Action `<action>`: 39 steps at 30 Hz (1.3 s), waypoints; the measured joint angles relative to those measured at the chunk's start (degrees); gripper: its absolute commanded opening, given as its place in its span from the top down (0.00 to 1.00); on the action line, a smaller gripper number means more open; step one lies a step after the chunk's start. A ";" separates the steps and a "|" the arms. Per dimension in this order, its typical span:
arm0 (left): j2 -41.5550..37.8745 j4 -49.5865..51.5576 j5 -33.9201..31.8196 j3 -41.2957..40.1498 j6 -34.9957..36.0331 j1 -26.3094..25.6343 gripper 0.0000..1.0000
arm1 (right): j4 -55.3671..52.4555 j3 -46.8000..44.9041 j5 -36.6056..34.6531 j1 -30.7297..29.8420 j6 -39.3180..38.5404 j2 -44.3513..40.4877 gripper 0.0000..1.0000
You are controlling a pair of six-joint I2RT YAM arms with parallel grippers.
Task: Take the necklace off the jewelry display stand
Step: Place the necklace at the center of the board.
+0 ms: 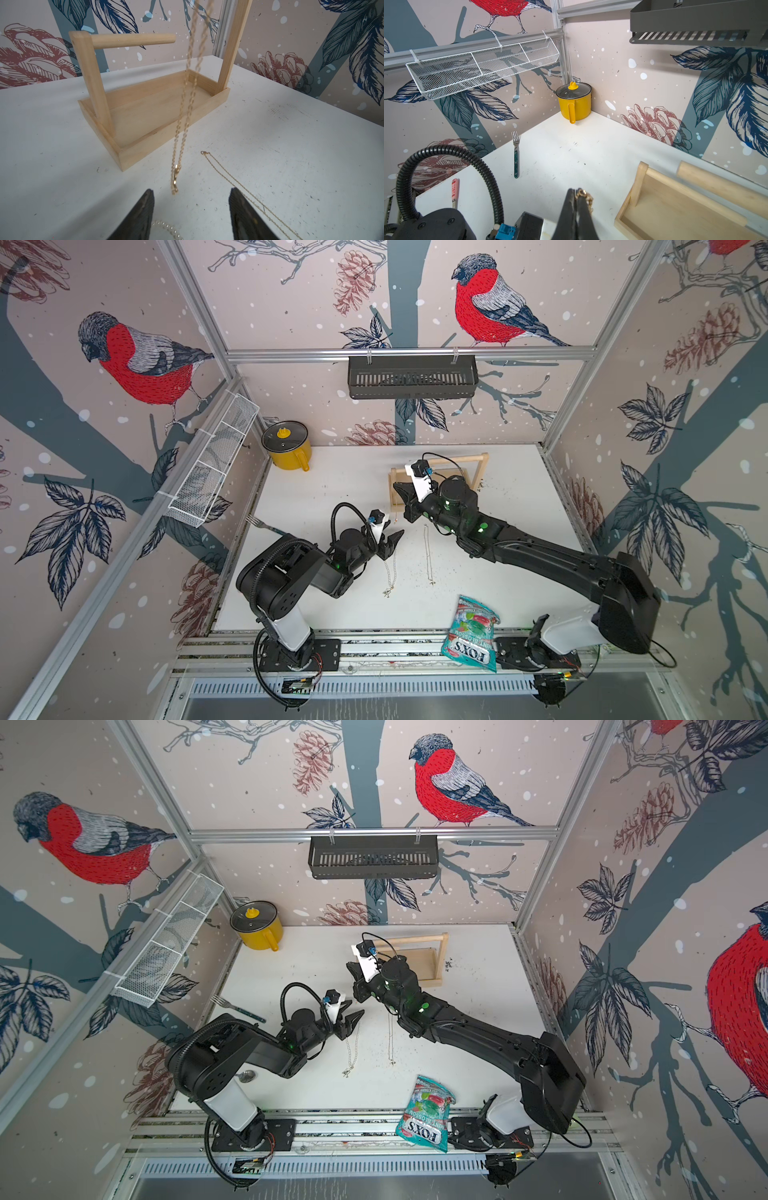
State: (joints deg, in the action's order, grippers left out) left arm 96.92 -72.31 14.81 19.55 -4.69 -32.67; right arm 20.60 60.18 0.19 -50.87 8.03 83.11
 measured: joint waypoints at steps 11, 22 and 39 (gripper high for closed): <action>-0.42 -0.44 -1.36 1.07 0.00 0.35 0.58 | 0.00 -0.92 0.02 -0.22 0.81 -1.73 0.99; -0.13 -0.22 1.36 2.34 0.24 0.42 0.58 | 0.02 -1.60 0.02 -0.44 0.81 -2.71 0.99; 0.46 -0.17 3.43 2.78 0.24 0.48 0.73 | 0.07 -2.45 0.04 -0.44 0.81 -3.32 0.99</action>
State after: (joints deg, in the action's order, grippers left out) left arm 97.38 -72.49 18.24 22.33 -4.45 -32.18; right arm 20.67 57.74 0.23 -51.31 8.84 79.79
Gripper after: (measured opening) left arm 0.280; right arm 0.048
